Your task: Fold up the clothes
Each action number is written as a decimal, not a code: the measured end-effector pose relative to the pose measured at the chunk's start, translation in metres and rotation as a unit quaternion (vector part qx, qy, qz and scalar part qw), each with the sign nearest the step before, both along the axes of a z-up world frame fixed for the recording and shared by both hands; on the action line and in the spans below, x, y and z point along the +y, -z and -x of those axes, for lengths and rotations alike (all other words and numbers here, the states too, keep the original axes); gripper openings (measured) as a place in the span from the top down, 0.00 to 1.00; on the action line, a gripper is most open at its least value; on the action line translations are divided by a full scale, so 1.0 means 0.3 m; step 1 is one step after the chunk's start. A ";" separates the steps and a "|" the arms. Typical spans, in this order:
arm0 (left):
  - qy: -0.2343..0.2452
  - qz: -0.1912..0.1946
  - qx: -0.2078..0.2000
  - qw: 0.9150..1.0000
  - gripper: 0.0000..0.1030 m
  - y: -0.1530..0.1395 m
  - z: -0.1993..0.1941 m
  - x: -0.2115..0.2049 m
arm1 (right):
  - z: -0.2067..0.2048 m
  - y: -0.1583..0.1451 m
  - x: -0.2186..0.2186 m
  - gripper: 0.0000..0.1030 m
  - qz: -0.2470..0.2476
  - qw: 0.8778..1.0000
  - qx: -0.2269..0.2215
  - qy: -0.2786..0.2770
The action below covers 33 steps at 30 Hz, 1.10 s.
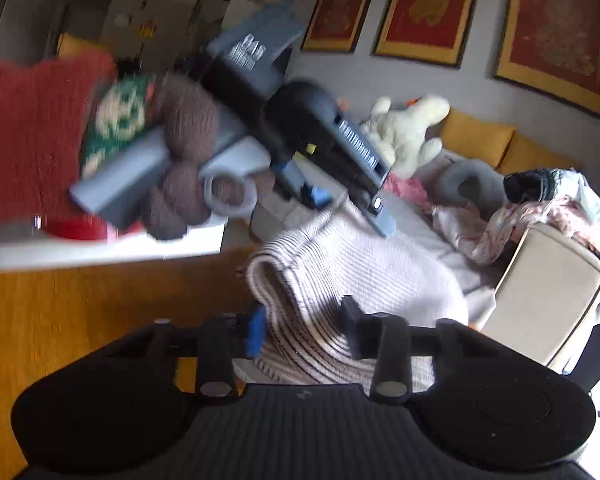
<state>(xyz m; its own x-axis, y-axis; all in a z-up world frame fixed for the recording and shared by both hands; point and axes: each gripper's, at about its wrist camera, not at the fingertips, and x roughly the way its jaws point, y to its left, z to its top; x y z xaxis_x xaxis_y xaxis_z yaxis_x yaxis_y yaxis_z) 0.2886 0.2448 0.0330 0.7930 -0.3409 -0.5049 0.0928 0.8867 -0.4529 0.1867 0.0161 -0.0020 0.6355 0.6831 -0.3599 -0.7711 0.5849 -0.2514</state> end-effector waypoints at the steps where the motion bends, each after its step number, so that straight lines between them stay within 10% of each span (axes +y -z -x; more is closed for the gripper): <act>1: 0.006 0.000 -0.013 1.000 0.57 -0.017 0.000 -0.003 | 0.001 -0.039 -0.014 0.73 -0.018 1.000 -0.015 0.008; 6: 0.013 -0.031 -0.036 0.999 0.56 -0.042 -0.031 -0.020 | 0.003 -0.141 -0.018 0.85 -0.029 0.999 -0.044 0.003; 12: -0.014 -0.089 0.017 0.996 0.51 0.074 -0.041 -0.001 | 0.014 0.060 0.106 0.79 0.040 0.998 0.026 -0.038; 26: 0.019 -0.089 -0.043 0.995 0.54 -0.069 0.072 -0.110 | 0.021 0.027 0.078 0.71 0.054 0.997 0.025 -0.048; 28: 0.035 -0.107 -0.032 0.993 0.53 -0.039 0.070 -0.149 | 0.008 -0.005 0.041 0.65 0.043 0.997 0.036 -0.046; 30: 0.038 -0.125 -0.024 0.991 0.53 0.000 0.075 -0.164 | -0.034 -0.025 -0.023 0.37 0.014 0.997 0.074 -0.025; 33: 0.035 -0.121 -0.027 0.992 0.53 0.033 0.085 -0.153 | -0.138 -0.016 -0.127 0.32 -0.052 0.986 0.157 0.035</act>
<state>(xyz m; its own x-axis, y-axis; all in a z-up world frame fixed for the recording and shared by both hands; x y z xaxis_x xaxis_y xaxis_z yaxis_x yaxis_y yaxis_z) 0.2630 0.1990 0.0230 0.7997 -0.2698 -0.5364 0.1762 0.9595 -0.2200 0.2280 -0.0218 0.0028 0.5503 0.6855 -0.4767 -0.7589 0.6488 0.0568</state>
